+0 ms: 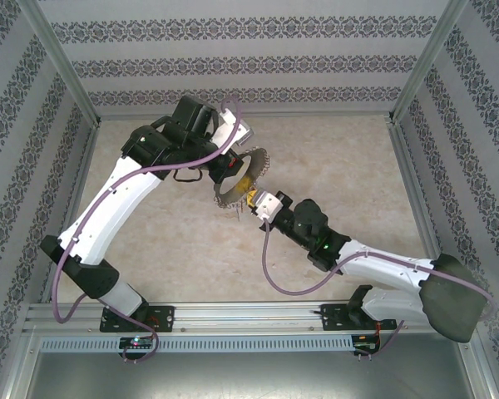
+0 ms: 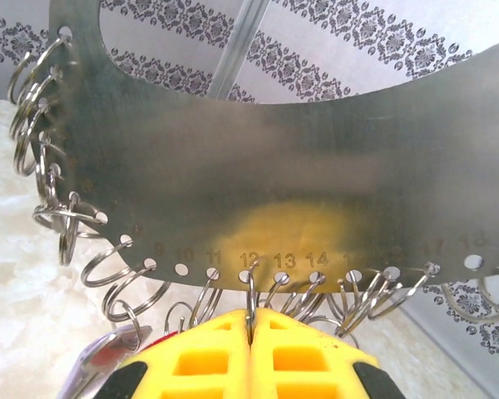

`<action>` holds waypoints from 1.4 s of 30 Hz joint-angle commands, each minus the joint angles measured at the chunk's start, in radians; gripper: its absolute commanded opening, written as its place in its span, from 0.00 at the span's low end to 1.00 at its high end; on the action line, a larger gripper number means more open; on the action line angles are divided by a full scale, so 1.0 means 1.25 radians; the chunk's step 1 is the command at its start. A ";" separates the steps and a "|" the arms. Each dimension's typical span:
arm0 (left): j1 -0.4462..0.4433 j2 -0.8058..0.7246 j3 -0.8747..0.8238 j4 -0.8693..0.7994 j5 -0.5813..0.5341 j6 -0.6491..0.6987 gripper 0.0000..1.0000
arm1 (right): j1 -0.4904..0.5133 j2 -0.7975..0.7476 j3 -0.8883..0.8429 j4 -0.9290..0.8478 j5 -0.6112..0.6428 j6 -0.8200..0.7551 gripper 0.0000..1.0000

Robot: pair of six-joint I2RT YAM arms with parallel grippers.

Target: Put the keys on the keyring

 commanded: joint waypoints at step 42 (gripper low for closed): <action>0.104 -0.035 -0.777 0.766 0.077 -0.598 0.50 | -0.287 0.135 0.404 -0.968 -0.375 -0.077 0.00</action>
